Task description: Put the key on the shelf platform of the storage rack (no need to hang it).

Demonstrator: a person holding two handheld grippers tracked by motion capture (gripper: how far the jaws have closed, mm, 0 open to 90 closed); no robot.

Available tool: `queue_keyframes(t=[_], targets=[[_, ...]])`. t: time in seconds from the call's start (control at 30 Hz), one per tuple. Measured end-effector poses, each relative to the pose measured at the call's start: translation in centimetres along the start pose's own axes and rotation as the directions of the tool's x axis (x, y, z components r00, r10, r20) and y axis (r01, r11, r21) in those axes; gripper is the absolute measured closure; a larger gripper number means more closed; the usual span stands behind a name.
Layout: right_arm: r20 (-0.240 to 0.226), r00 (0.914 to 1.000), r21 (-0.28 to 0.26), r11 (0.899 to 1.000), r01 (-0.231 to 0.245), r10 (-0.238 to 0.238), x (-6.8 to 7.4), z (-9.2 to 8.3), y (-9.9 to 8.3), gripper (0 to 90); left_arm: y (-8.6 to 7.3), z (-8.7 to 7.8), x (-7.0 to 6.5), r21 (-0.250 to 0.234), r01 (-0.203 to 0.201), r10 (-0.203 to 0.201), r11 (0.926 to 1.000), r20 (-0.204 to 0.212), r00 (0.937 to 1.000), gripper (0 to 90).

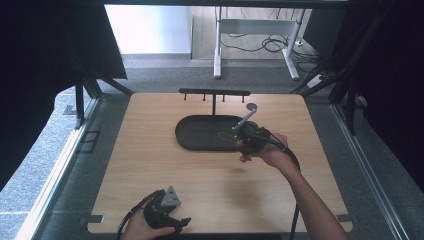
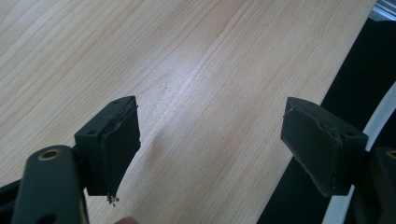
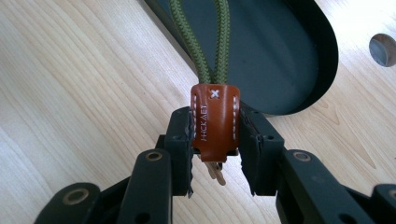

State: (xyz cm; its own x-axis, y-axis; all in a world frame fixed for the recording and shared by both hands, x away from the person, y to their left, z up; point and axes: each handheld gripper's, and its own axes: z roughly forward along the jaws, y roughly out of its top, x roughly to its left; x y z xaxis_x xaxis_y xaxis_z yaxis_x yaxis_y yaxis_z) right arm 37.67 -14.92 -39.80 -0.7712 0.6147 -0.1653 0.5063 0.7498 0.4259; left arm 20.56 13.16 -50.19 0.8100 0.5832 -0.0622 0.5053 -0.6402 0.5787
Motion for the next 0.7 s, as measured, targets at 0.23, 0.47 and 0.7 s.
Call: queue_keyframes(t=[0.23,0.47,0.7], targets=[[-0.016,0.9999,0.001,1.000,-0.004,0.004,-0.1,0.5,0.2,66.9,0.0,0.1,0.0,0.003,-0.002,0.002,1.0000,0.002,1.0000,20.3],[-0.037,0.9993,0.009,1.000,-0.007,0.008,-0.1,1.7,0.8,67.0,-0.1,0.1,0.0,-0.002,0.008,-0.008,1.0000,-0.001,1.0000,20.3],[-0.048,0.9986,0.009,1.000,-0.019,0.019,-0.3,2.4,1.5,67.0,0.0,0.0,0.0,0.001,0.004,-0.004,1.0000,0.001,1.0000,20.3]])
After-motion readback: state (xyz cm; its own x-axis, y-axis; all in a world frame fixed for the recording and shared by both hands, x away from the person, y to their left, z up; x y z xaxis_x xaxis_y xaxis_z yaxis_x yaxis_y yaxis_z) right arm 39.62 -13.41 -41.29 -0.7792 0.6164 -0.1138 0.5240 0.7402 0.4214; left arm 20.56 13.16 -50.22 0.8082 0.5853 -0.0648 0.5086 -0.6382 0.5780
